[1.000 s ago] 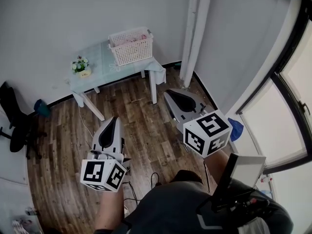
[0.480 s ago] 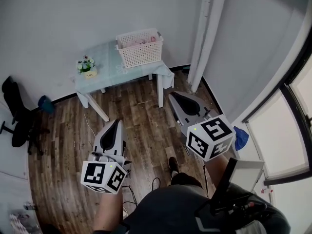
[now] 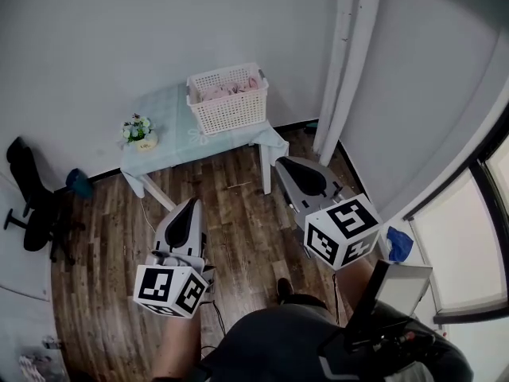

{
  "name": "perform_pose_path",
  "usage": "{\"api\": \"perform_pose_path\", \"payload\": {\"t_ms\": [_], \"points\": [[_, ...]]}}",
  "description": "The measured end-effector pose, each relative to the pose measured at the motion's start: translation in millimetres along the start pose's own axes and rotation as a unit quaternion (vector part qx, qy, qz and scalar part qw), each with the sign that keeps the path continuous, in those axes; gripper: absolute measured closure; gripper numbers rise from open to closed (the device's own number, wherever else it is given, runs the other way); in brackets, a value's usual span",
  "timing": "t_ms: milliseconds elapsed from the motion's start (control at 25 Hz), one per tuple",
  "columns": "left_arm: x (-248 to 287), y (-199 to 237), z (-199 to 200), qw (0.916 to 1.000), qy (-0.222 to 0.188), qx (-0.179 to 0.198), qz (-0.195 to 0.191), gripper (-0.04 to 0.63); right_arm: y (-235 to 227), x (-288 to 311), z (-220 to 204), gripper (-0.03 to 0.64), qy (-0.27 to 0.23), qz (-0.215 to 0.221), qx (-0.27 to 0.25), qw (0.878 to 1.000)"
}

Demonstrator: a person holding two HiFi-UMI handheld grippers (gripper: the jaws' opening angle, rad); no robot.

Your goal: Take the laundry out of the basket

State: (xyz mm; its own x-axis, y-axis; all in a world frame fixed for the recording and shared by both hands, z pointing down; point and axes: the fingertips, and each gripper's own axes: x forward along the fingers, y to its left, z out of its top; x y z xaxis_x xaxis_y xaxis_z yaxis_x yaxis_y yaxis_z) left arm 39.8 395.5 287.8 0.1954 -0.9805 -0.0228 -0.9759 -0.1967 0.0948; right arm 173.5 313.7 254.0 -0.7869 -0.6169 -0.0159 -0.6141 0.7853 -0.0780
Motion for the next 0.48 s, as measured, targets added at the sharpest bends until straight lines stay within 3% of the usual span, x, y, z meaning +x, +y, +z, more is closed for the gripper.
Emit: {"api": "perform_pose_path", "payload": {"t_ms": [480], "points": [[94,3,-7,0.9995,0.014,0.004,0.028,0.586,-96,42,1,0.6,-0.004,0.003,-0.017,1.0]]}}
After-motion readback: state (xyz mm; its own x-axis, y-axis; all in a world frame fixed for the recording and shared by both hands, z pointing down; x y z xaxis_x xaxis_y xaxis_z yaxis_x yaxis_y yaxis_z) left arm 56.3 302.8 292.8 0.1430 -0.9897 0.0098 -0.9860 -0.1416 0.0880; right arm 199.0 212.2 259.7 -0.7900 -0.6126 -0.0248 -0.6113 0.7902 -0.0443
